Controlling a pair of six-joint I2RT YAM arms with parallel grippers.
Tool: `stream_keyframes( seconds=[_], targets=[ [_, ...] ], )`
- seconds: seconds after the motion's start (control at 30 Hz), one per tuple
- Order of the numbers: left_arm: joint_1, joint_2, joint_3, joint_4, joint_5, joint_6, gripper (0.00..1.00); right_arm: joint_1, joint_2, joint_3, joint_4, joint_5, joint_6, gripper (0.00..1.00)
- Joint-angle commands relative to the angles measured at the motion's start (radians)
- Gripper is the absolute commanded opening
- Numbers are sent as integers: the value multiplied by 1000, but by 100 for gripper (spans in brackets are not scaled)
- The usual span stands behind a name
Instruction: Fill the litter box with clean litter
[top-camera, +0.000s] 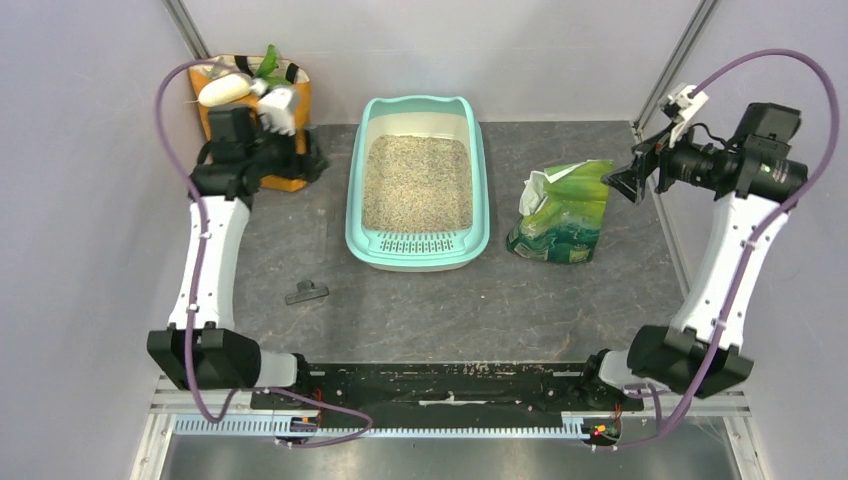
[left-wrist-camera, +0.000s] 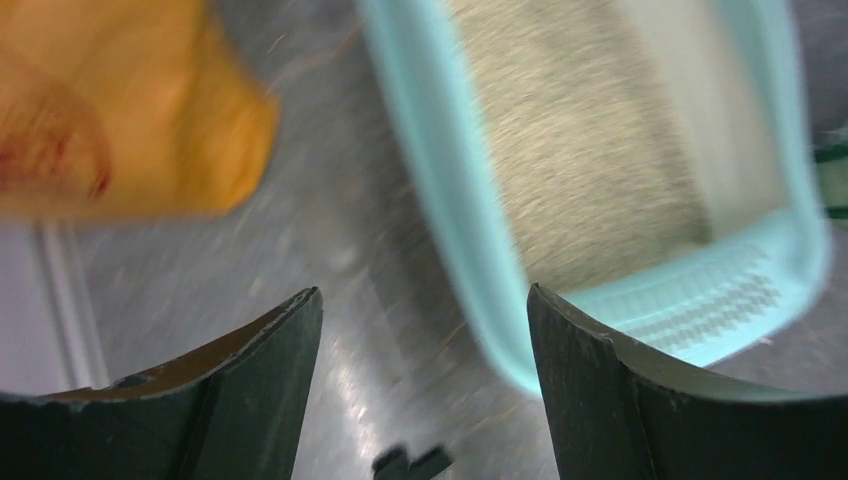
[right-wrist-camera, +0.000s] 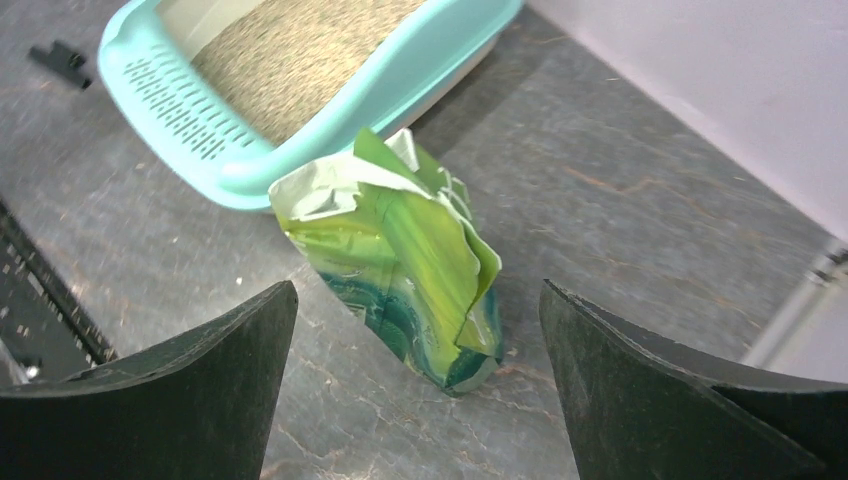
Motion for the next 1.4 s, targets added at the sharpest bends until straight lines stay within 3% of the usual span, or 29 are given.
stream_keyframes(
  seconds=[0.0,0.1,0.2,0.3,0.43,0.5,0.63,0.87,1.13,1.3,1.37],
  targets=[
    [128,-104,-190,-60,-143,-38,79,12,-114,-20,149,77,268,97],
    [128,-133,-349,39,-216,-86,79,34,-150,-37,122,93,260,97],
    [130,-72,-408,98,-289,-168,76,72,-167,-48,119,118,283,97],
    [128,6,-434,140,-213,-229,72,104,-163,-53,108,152,307,97],
    [99,92,-457,209,-217,-273,73,130,-152,-58,96,186,328,97],
    [83,134,-475,248,-222,-283,73,146,-171,-98,183,249,433,97],
    [40,224,-475,278,-297,-312,73,172,-183,-121,232,320,478,97],
    [-7,336,-471,343,-404,-340,66,179,-179,-83,201,252,396,97],
    [-11,429,-432,309,-517,-356,42,194,-152,-61,187,225,380,97],
    [31,312,-403,247,-415,-329,6,220,-140,-67,159,156,329,97],
    [37,208,-382,220,-331,-289,2,238,-147,-81,162,138,297,97]
  ],
)
